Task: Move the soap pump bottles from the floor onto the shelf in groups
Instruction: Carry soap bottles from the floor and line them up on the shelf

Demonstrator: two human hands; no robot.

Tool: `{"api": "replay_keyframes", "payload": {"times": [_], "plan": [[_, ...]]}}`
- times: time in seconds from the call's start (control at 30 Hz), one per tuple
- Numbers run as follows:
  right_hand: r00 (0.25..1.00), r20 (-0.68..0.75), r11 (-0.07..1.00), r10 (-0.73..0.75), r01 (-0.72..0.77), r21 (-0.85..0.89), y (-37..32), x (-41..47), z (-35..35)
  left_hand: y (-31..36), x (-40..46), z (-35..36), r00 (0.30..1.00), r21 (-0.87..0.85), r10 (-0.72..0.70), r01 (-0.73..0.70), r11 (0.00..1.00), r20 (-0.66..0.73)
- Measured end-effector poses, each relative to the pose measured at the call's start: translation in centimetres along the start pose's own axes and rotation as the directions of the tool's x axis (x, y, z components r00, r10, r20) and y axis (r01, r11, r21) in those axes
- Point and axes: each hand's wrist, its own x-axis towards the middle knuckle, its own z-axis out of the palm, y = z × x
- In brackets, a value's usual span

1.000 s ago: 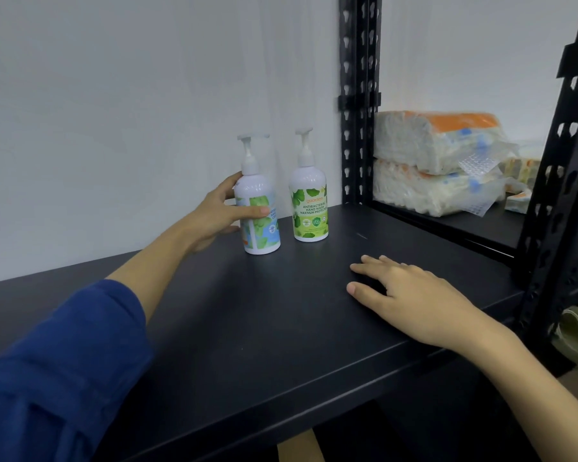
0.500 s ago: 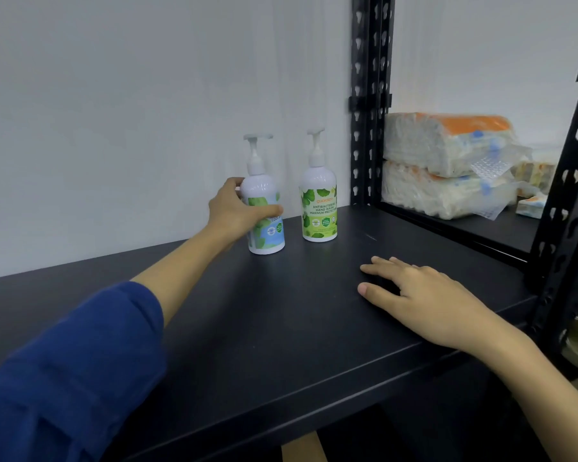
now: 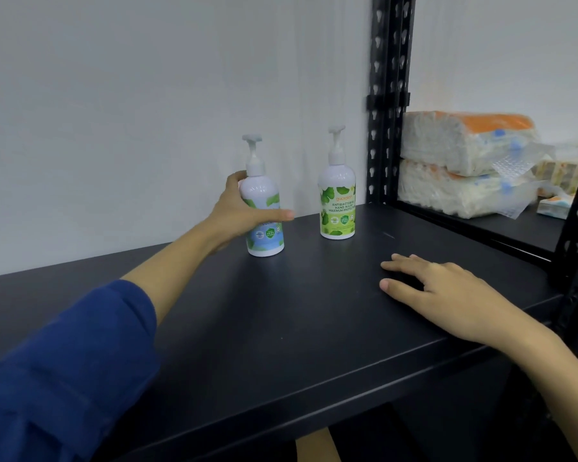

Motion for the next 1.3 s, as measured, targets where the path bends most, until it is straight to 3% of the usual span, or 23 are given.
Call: {"api": "replay_keyframes", "payload": {"times": [0.13,0.53,0.8,1.0,1.3], "plan": [[1.000,0.002,1.000,0.004,-0.004,-0.002,0.0,0.0,0.0,-1.0,-0.4,1.1,0.989,0.083,0.028,-0.016,0.996,-0.146],[1.000,-0.004,1.000,0.003,-0.003,0.009,0.1,0.1,0.0,-1.2,-1.8,0.8,0.963,0.094,0.168,-0.151,0.984,-0.212],[1.000,-0.011,1.000,0.005,-0.004,0.015,0.2,0.3,0.1,-2.4,-1.6,-1.2,0.972,0.077,0.170,-0.159,0.984,-0.165],[1.000,-0.017,1.000,0.007,-0.007,0.026,0.3,0.3,0.2,-3.7,-2.3,-1.0,0.952,0.132,0.279,-0.263,0.956,-0.128],[1.000,-0.020,1.000,0.007,-0.006,0.027,0.3,0.4,0.2,-4.4,-2.1,-1.1,0.942,0.165,0.310,-0.288,0.943,-0.129]]}}
